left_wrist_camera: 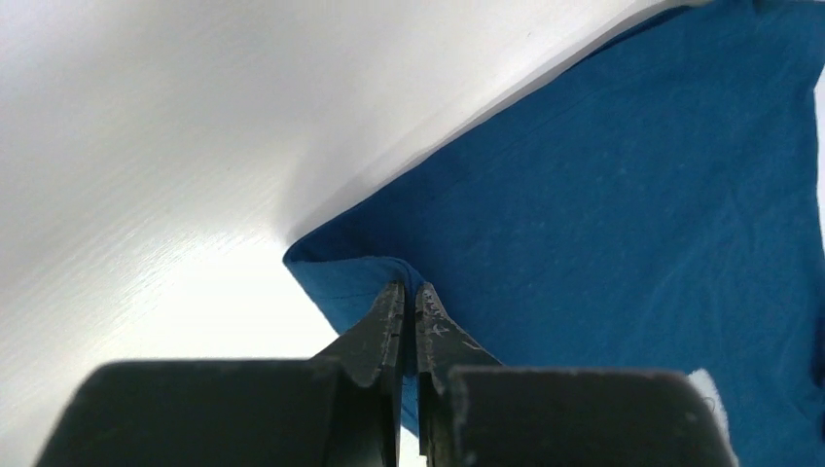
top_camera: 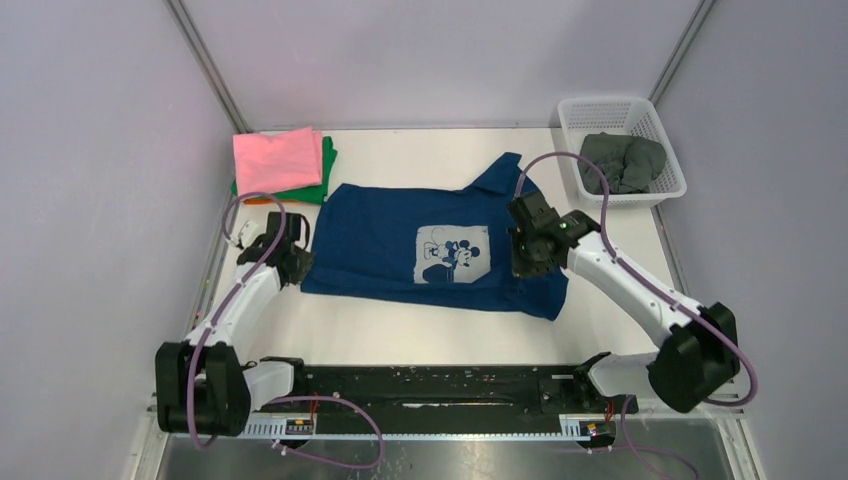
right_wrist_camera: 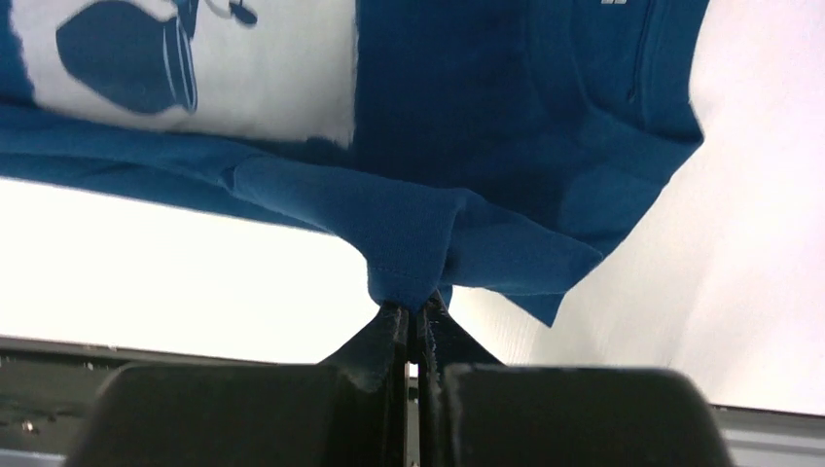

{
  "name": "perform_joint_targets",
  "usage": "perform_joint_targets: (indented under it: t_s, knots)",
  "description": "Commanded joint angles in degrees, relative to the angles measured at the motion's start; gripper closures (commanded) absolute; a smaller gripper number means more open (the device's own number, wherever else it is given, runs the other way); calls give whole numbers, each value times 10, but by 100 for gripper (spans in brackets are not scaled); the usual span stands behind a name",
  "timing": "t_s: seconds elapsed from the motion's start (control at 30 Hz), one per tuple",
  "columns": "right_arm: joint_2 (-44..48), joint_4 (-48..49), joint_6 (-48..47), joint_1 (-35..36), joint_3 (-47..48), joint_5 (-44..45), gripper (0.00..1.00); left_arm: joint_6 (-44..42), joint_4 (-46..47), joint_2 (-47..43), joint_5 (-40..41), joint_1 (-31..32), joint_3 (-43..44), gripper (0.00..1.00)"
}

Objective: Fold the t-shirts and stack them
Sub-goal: Fold the flattened tshirt in 1/3 of the way

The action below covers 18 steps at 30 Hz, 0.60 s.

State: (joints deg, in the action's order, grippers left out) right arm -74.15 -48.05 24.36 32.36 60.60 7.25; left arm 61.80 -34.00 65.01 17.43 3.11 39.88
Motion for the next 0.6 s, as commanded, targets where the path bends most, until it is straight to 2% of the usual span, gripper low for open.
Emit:
perform_joint_targets:
  t_s: [0.0,0.3,0.4,0.43,0.57]
  knots:
    - [-44,31,-28,-33,50,0,100,10,25,38,42,0,46,100]
    - [-145,36,-86,-78,128,-11,99,-3,31,120,64,-9,99,100]
    - [-193,42,-111,-85,160,-19,97,-6,35,163,59,-12,125,95]
    - [-212,40,-121,-89,175,-23,95,-7,36,180,57,-13,135,91]
    - [-317,7,-148,-107,277,-7,85,-15,39,250,49,-25,189,57]
